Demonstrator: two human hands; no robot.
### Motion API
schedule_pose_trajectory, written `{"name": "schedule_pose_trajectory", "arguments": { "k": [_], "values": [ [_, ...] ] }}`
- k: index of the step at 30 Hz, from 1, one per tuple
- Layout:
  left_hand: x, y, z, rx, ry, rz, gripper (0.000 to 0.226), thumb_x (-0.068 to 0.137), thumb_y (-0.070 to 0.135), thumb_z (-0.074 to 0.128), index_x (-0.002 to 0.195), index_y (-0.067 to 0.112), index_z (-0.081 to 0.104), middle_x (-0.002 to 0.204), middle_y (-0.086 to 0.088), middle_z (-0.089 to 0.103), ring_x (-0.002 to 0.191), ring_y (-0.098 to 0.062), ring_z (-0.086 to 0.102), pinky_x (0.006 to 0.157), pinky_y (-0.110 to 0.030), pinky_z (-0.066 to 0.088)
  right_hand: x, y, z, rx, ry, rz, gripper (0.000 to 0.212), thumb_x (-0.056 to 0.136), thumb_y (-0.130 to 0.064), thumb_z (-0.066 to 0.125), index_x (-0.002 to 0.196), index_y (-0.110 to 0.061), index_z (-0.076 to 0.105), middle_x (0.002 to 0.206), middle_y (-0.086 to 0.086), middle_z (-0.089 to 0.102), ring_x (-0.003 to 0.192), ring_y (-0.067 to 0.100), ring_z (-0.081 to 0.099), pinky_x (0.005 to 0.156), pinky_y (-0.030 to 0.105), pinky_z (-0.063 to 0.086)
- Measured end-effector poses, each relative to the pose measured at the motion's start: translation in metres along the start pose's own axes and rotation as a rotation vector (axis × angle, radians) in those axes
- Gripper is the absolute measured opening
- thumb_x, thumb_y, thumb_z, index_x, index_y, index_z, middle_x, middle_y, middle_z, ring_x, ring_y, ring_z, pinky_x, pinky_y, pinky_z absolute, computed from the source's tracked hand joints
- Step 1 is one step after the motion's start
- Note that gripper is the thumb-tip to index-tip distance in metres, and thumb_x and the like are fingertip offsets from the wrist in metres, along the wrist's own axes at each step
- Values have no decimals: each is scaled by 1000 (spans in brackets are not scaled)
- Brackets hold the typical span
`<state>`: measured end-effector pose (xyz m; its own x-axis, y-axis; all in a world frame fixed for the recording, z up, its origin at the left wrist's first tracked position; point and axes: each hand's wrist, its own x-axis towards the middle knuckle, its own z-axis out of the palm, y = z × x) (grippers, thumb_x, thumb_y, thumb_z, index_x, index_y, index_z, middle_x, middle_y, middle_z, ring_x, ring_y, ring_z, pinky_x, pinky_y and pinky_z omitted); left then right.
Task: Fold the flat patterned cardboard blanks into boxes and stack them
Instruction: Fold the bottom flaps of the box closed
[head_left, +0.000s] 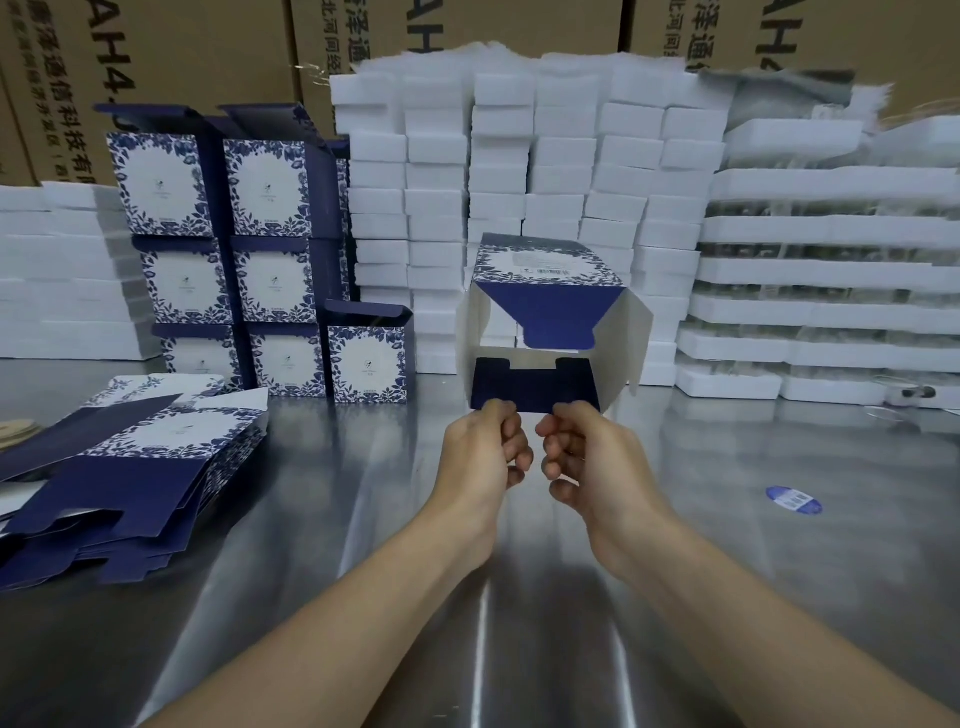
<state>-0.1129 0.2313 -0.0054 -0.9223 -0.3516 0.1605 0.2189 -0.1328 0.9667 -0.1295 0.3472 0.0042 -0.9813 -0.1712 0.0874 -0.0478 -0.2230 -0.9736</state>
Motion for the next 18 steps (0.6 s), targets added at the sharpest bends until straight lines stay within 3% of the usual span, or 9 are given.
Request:
{"name": "schedule_pose_trajectory", "arguments": {
  "k": [9,18],
  "values": [
    [-4,1,1,4,-45,-60,39,100,29,53,62,23,46,56,2,37,53,-15,44,66,-34,38,1,-3,0,72,133,6,26,92,-14,57,66,-10,63,54,-2,48,41,11,38,40,21,35],
    [-1,-1,0,22,-21,-16,30,96,24,53,66,20,52,57,2,36,54,-14,41,61,-29,38,-2,-3,1,22,46,37,26,93,-24,62,69,-14,67,59,-1,51,46,12,44,45,24,34]
  ]
}}
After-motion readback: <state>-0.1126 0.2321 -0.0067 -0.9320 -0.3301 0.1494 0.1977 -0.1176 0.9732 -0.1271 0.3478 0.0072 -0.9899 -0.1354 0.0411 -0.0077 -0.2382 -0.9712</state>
